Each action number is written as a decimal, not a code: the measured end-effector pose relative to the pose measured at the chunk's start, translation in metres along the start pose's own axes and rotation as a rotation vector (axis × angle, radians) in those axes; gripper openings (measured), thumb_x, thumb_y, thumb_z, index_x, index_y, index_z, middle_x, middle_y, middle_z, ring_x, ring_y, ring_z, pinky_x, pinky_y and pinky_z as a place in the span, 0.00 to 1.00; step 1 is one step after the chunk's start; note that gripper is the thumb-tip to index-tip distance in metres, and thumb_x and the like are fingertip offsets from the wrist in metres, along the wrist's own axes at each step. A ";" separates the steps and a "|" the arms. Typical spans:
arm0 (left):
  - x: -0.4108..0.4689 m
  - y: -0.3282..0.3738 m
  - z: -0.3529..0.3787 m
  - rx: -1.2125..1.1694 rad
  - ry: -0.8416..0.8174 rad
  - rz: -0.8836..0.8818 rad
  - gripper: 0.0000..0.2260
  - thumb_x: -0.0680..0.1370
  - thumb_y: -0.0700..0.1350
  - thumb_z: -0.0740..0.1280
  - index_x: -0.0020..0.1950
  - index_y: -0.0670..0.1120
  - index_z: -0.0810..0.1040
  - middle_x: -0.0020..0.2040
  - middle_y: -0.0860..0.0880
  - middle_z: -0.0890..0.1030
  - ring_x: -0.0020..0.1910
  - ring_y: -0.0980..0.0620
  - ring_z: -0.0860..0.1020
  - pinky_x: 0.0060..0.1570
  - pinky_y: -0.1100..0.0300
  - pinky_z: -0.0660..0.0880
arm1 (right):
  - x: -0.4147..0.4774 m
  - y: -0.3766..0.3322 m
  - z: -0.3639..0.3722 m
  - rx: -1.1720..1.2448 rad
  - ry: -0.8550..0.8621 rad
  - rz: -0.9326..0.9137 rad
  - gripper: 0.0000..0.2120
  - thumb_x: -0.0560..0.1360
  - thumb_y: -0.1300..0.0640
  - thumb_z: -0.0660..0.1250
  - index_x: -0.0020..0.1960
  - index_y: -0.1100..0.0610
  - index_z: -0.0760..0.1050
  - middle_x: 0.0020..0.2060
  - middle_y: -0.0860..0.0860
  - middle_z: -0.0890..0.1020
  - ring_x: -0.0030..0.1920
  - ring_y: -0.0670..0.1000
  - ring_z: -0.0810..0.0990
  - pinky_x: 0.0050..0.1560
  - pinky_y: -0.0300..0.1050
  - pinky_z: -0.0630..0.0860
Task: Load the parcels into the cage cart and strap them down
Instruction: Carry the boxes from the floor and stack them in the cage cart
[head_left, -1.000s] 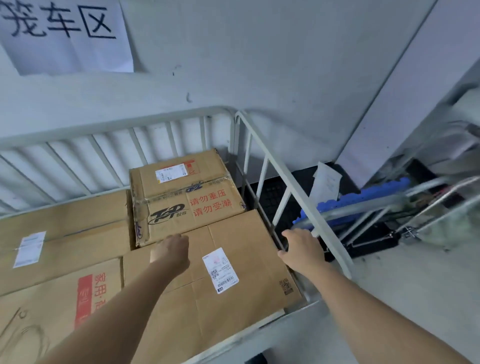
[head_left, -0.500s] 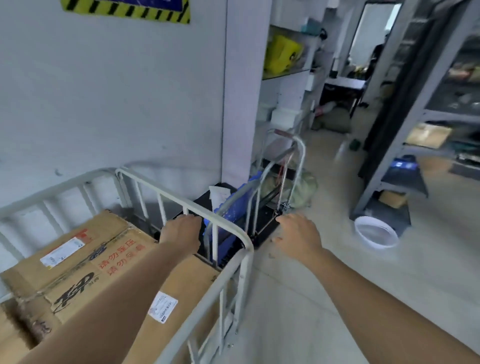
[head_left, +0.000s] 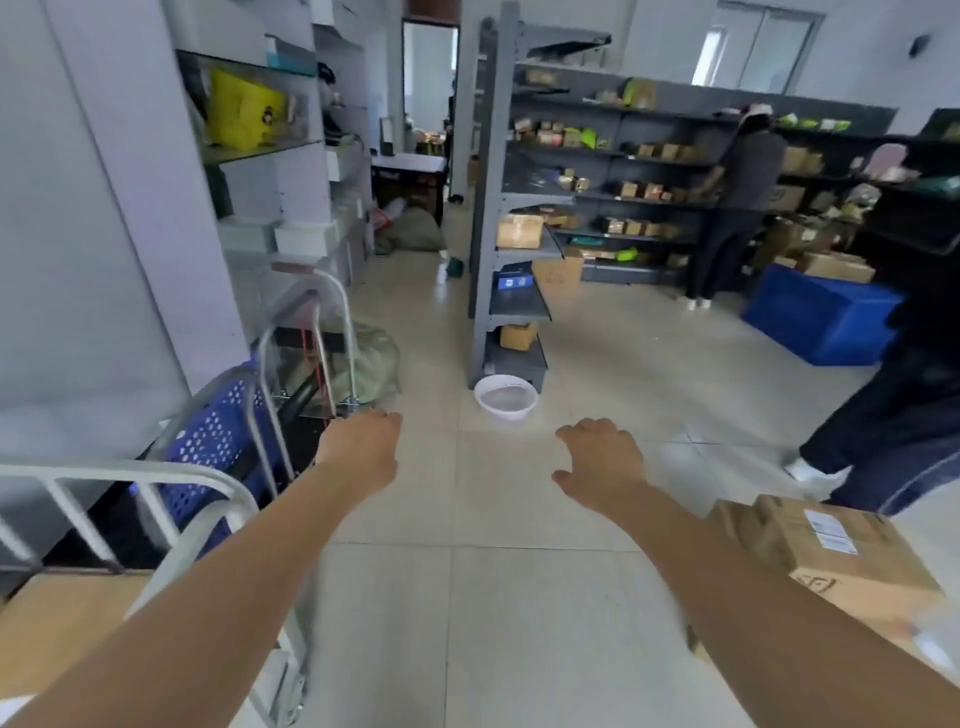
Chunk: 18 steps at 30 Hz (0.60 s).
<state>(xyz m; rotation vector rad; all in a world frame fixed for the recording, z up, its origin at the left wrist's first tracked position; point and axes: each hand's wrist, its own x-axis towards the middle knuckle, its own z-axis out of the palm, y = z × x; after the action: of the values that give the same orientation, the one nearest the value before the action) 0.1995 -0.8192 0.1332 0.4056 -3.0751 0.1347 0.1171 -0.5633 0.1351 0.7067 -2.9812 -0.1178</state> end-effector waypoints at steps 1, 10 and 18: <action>0.001 0.022 0.000 -0.002 0.003 0.037 0.18 0.77 0.43 0.65 0.67 0.46 0.69 0.62 0.47 0.74 0.62 0.45 0.74 0.54 0.52 0.73 | -0.013 0.021 0.003 0.002 -0.015 0.039 0.22 0.77 0.45 0.64 0.68 0.51 0.69 0.62 0.51 0.74 0.65 0.53 0.69 0.62 0.47 0.68; 0.012 0.204 0.012 0.005 -0.048 0.322 0.17 0.76 0.45 0.64 0.64 0.47 0.70 0.59 0.48 0.74 0.61 0.47 0.74 0.52 0.55 0.70 | -0.121 0.179 0.024 -0.018 -0.093 0.358 0.18 0.75 0.50 0.64 0.63 0.53 0.72 0.57 0.52 0.76 0.62 0.55 0.72 0.57 0.48 0.71; 0.038 0.338 0.024 0.003 -0.079 0.519 0.14 0.77 0.44 0.63 0.63 0.45 0.71 0.58 0.48 0.74 0.60 0.47 0.74 0.50 0.57 0.69 | -0.159 0.291 0.057 -0.048 -0.179 0.579 0.21 0.76 0.52 0.62 0.69 0.51 0.69 0.62 0.52 0.75 0.64 0.54 0.71 0.61 0.48 0.71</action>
<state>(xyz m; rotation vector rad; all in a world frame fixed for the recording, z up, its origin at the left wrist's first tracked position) 0.0741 -0.5056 0.0836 -0.4048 -3.1776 0.1381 0.1247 -0.2294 0.0966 -0.1967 -3.1943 -0.2214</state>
